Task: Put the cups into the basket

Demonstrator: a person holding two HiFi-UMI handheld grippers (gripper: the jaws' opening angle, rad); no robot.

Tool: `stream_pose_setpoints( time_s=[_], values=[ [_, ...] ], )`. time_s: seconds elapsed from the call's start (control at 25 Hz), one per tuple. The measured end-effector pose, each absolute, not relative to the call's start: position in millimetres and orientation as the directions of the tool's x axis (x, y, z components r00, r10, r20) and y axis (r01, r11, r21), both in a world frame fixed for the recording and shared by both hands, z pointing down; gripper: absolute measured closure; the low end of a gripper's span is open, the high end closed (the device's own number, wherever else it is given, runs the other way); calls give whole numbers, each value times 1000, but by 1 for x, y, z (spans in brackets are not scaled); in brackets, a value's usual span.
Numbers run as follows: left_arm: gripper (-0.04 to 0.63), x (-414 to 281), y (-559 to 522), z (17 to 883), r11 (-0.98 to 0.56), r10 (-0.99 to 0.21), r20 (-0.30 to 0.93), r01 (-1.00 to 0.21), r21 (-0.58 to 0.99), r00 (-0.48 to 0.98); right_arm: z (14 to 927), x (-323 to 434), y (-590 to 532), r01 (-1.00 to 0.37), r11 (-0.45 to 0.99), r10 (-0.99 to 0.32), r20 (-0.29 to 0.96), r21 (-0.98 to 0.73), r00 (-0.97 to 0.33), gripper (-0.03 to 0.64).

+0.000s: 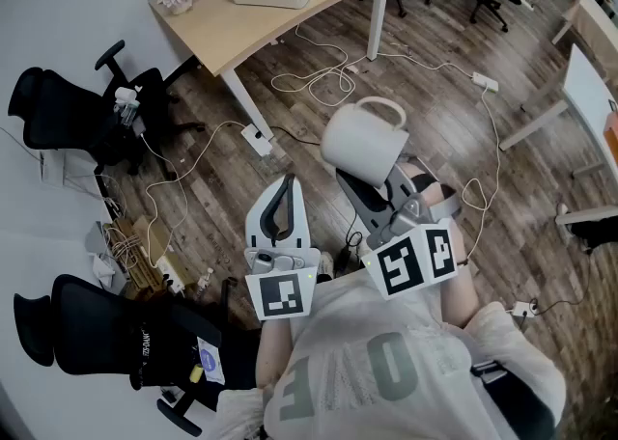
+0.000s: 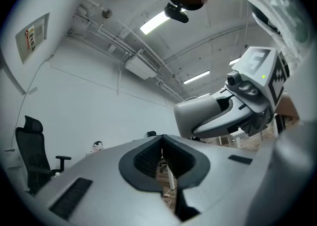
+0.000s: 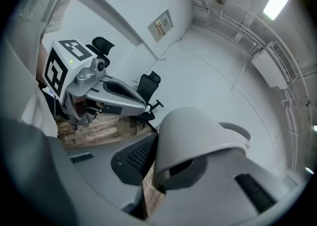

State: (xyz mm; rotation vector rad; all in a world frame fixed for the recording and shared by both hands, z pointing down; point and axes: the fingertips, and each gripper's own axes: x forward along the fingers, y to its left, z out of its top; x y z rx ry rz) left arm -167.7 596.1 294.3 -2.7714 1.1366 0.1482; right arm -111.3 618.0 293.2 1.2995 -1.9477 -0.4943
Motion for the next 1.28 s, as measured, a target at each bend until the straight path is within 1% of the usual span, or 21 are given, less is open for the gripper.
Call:
stream_pose_setpoints(
  time_s=[0.4, 0.72, 0.88, 1.12, 1.28],
  values=[
    [584, -158, 594, 294, -671, -723, -125, -734, -106, 680, 293, -92, 618, -641, 429, -901, 351, 636, -255, 584],
    [584, -149, 582, 283, -589, -782, -155, -797, -134, 604, 306, -27, 625, -670, 409, -907, 354, 619, -226, 584],
    [584, -142, 581, 280, -574, -786, -169, -804, -157, 594, 312, -7, 623, -676, 412, -905, 362, 611, -224, 584],
    [584, -123, 541, 280, -590, -767, -189, -790, -169, 613, 316, 3, 588, -672, 403, -908, 361, 622, -210, 584],
    [586, -115, 495, 279, -592, -763, -208, -791, -155, 612, 330, 5, 552, -665, 416, -897, 400, 620, -188, 584]
  ],
)
